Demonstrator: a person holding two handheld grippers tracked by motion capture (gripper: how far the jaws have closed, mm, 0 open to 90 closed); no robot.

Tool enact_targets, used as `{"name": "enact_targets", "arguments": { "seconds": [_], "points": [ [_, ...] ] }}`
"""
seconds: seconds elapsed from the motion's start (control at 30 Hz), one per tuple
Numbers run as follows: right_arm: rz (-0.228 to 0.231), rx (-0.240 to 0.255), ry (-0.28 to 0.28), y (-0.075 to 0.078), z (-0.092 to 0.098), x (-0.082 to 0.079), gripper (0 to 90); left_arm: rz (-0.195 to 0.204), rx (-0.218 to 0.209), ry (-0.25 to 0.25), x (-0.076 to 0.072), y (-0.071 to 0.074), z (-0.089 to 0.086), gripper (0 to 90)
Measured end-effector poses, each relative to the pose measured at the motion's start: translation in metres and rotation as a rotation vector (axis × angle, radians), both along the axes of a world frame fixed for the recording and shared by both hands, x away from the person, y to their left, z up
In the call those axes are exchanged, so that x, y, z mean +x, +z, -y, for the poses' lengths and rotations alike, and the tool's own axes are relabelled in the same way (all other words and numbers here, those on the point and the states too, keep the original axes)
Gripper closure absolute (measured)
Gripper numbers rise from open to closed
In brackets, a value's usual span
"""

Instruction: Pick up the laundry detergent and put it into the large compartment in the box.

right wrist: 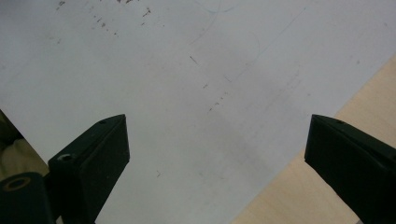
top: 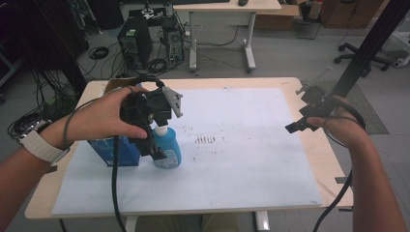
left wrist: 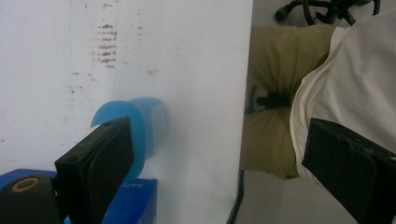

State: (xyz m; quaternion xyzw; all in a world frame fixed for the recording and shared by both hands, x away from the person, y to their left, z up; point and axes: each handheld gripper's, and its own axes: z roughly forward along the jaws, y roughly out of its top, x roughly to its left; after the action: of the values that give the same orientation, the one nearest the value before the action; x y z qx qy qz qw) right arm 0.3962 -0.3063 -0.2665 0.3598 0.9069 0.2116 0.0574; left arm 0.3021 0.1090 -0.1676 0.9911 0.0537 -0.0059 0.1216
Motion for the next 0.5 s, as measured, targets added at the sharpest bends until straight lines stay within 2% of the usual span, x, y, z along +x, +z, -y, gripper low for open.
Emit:
{"name": "enact_targets", "arguments": {
  "seconds": [0.27,0.5],
  "points": [
    [0.000,0.000,-0.002,-0.0007,0.0000,-0.0007,6.8,0.001,0.008,-0.009,0.0006,-0.0005,0.0021,8.9],
    [-0.002,-0.002,0.000,0.0001,-0.0001,-0.0001,6.9,-0.001,-0.013,-0.001,0.0007,-0.0009,0.0002,8.9]
  ]
}}
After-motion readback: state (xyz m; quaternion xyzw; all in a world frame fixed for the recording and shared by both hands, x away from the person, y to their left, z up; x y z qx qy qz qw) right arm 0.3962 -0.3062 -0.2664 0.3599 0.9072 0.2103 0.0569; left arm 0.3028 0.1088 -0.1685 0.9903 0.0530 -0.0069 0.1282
